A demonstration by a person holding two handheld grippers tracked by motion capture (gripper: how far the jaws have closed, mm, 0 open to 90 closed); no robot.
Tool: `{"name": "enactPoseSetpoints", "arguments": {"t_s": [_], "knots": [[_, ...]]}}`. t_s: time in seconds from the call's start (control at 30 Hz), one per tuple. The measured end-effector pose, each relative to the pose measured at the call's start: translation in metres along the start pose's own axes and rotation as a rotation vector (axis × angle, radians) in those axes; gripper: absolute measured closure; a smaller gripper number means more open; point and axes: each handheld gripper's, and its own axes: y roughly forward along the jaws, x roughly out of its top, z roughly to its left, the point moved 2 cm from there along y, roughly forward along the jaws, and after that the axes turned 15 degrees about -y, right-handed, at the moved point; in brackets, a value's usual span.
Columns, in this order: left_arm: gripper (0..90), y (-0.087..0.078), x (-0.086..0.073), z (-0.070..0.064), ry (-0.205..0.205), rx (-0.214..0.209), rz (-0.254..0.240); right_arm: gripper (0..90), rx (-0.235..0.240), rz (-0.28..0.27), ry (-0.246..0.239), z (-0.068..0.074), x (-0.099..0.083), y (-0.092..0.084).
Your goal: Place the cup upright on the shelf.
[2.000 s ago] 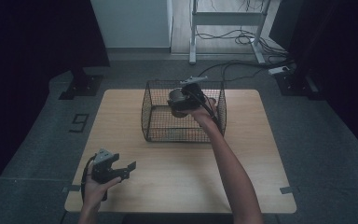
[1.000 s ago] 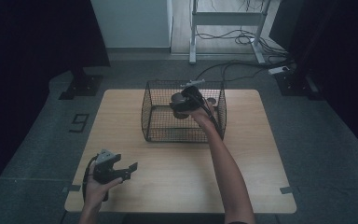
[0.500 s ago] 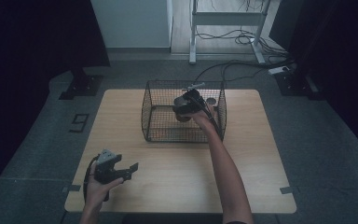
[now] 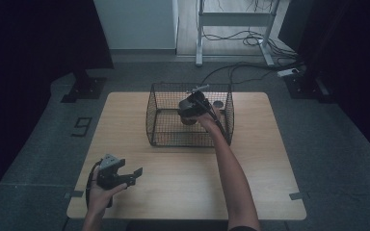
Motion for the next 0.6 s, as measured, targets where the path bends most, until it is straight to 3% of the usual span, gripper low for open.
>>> {"name": "enactPoseSetpoints", "arguments": {"t_s": [0.6], "knots": [[16.5, -0.005, 0.002, 0.003, -0.01, 0.001, -0.017, 14.2, 0.01, 0.068, -0.006, -0.006, -0.006, 0.021]]}}
